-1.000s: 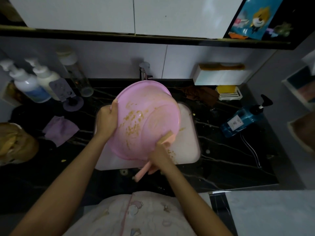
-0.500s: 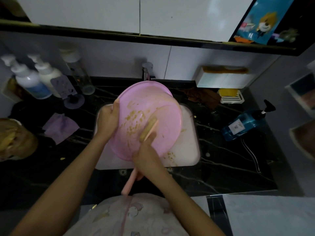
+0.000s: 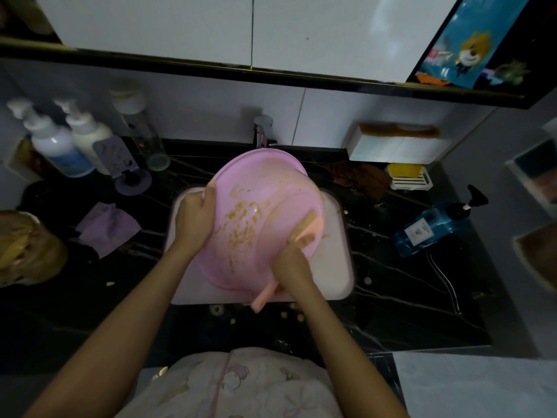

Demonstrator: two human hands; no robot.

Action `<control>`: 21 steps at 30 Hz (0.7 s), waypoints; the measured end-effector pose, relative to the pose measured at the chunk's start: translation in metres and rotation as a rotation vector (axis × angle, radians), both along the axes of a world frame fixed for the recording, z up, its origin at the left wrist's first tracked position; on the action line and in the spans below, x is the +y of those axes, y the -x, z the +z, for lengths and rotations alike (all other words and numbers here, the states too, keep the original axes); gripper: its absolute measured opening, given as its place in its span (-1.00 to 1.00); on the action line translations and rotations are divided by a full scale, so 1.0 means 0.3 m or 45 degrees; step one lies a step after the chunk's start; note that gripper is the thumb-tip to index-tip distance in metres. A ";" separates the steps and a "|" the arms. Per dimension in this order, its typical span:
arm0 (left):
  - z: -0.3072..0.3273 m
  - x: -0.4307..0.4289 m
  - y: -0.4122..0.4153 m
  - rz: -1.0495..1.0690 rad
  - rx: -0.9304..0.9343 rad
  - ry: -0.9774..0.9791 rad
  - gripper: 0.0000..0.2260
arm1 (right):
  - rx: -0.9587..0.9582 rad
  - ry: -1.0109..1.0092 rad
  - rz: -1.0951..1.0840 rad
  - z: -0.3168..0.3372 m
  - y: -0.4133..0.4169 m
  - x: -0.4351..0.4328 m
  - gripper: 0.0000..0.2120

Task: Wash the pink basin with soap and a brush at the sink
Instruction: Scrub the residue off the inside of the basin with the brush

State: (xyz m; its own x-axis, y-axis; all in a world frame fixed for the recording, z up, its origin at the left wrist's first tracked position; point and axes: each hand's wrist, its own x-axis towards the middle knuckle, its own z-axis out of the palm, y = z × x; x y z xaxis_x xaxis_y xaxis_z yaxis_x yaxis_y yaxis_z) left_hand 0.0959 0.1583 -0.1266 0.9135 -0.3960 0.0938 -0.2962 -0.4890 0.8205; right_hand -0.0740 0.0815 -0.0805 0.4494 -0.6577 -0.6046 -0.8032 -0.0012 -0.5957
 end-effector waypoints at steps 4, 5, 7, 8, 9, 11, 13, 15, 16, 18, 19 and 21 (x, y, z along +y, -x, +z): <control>-0.003 -0.003 -0.012 0.009 -0.008 -0.007 -0.49 | 0.043 -0.261 0.086 0.055 0.040 0.116 -0.23; -0.002 -0.003 -0.012 0.007 -0.009 0.003 -0.48 | -0.045 -0.232 0.134 0.065 0.017 0.112 -0.20; -0.002 0.002 -0.009 0.007 -0.007 0.019 -0.48 | -0.189 -0.095 0.092 0.056 -0.037 0.032 -0.19; 0.000 -0.001 -0.002 0.001 -0.004 0.016 -0.49 | -0.200 -0.056 -0.004 0.040 -0.047 -0.020 -0.23; 0.002 -0.002 0.003 0.001 -0.003 0.013 -0.50 | -0.176 -0.041 -0.082 0.029 -0.049 -0.061 -0.30; 0.011 -0.004 0.014 -0.003 -0.012 0.018 -0.51 | -0.035 -0.043 -0.087 -0.001 -0.007 -0.087 -0.43; 0.023 -0.009 0.022 -0.023 -0.026 0.018 -0.52 | 0.066 -0.070 0.046 -0.015 0.044 -0.042 -0.42; 0.017 -0.009 0.024 -0.026 -0.038 0.015 -0.53 | 0.039 -0.132 0.103 0.016 0.054 0.013 -0.26; 0.013 -0.005 0.023 -0.019 -0.033 0.015 -0.52 | 0.011 -0.132 0.133 0.039 0.037 0.022 -0.21; 0.006 0.006 0.019 -0.011 -0.034 0.027 -0.51 | -0.096 0.045 0.193 0.035 -0.017 -0.029 -0.20; 0.003 0.010 0.016 -0.008 -0.033 0.031 -0.51 | -0.141 0.132 0.142 0.026 -0.038 -0.071 -0.23; 0.001 0.015 0.011 0.002 -0.019 0.036 -0.52 | -0.092 0.219 0.004 -0.028 -0.043 -0.151 -0.27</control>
State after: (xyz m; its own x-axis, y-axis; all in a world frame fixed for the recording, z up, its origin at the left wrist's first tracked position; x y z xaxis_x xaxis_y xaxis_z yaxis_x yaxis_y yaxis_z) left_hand 0.0926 0.1627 -0.1263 0.9127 -0.3912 0.1183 -0.3074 -0.4663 0.8295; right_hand -0.0611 0.0361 -0.0890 0.4896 -0.7471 -0.4497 -0.7582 -0.1101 -0.6426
